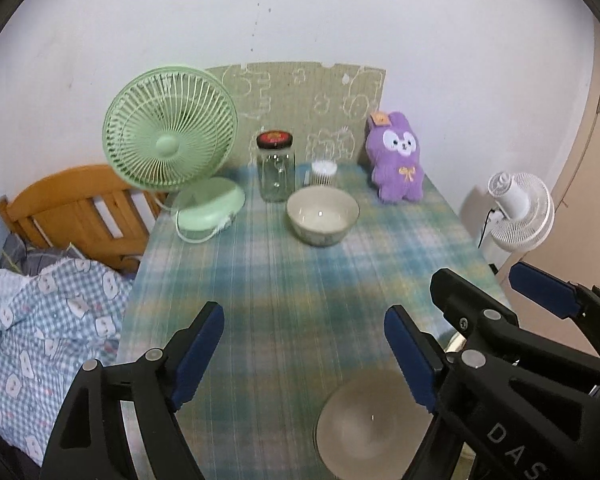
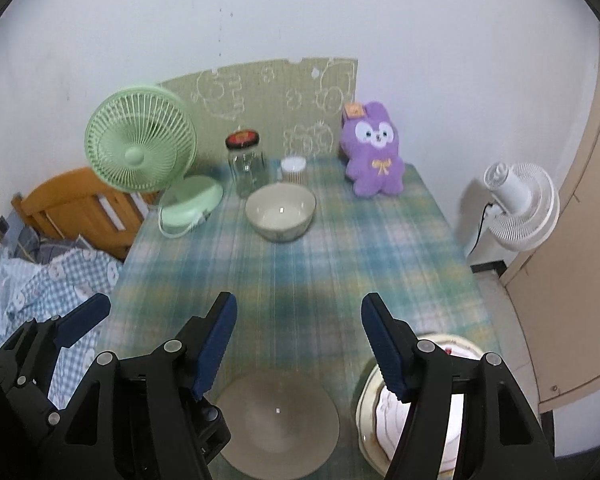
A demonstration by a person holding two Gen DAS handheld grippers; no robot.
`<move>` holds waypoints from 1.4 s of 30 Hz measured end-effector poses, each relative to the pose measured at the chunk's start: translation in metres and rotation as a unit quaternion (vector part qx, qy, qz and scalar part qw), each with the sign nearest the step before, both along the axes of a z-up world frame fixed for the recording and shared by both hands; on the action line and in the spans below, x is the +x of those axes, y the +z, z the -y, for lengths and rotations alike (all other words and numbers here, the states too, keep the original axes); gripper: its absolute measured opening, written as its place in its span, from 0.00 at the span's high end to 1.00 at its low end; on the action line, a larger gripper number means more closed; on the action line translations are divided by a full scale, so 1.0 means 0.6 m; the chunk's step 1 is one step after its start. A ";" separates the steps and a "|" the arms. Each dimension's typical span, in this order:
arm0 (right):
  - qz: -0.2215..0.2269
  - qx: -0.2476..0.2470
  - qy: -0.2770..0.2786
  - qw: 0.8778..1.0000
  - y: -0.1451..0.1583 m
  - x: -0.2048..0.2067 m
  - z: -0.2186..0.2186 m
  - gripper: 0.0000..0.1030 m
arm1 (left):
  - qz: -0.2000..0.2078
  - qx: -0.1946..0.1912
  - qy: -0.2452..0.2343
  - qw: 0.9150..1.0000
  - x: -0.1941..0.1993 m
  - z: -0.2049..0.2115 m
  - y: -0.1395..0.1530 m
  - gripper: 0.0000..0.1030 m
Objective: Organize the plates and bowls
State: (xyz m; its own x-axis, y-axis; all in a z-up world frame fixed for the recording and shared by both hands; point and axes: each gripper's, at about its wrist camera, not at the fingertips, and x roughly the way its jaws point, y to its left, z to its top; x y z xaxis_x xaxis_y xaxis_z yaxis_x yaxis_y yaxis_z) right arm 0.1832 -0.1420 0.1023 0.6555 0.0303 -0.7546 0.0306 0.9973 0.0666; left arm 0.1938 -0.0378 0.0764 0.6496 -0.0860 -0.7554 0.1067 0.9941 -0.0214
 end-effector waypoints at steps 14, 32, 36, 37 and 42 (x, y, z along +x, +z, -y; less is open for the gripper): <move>0.013 -0.020 0.011 1.000 -0.008 0.146 0.036 0.22 | 0.015 -0.008 0.017 1.000 0.129 0.030 -0.008 0.19; 0.005 -0.004 0.070 0.998 -0.132 0.364 0.065 0.22 | 0.011 0.006 0.067 0.998 0.309 0.066 -0.113 0.26; -0.005 0.000 0.076 0.997 -0.174 0.406 0.064 0.22 | 0.008 0.019 0.069 0.997 0.345 0.067 -0.150 0.27; -0.006 0.001 0.078 0.997 -0.188 0.418 0.062 0.22 | 0.007 0.022 0.068 0.997 0.353 0.067 -0.159 0.28; -0.019 0.006 0.077 0.997 -0.235 0.452 0.059 0.27 | -0.013 0.014 0.077 0.997 0.393 0.064 -0.207 0.35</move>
